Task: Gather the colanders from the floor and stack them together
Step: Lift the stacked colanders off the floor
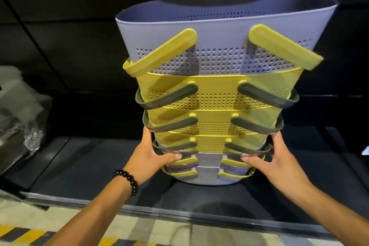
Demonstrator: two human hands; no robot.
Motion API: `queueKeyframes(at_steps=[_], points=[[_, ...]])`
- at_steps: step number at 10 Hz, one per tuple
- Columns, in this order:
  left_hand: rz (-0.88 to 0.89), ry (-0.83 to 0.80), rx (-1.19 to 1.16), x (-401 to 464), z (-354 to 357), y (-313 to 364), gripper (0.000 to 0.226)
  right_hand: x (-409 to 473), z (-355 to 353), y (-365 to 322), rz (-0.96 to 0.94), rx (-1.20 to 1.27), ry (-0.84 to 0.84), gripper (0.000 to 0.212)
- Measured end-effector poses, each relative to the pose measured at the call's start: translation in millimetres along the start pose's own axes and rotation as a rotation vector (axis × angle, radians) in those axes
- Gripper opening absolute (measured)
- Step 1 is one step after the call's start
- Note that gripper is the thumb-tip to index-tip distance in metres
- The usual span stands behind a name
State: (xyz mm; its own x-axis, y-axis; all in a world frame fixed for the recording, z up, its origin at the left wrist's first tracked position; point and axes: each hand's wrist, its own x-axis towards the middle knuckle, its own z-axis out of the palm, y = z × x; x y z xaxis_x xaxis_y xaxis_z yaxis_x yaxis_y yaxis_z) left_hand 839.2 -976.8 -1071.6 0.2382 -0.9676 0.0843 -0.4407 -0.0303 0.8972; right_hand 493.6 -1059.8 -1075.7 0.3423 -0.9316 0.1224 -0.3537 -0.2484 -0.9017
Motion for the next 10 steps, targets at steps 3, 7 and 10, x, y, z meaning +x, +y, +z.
queueKeyframes(at_steps=[3, 7, 10], points=[[-0.038, -0.043, 0.025, 16, -4, -4, 0.103, 12, 4, -4, 0.018, -0.091, -0.014, 0.087], [-0.062, 0.042, 0.176, -28, -5, 36, 0.085, -6, -18, -45, -0.011, -0.221, -0.043, 0.066], [-0.029, -0.044, 0.749, -96, 1, 92, 0.084, -47, -35, -97, -0.150, -0.661, -0.187, 0.065]])
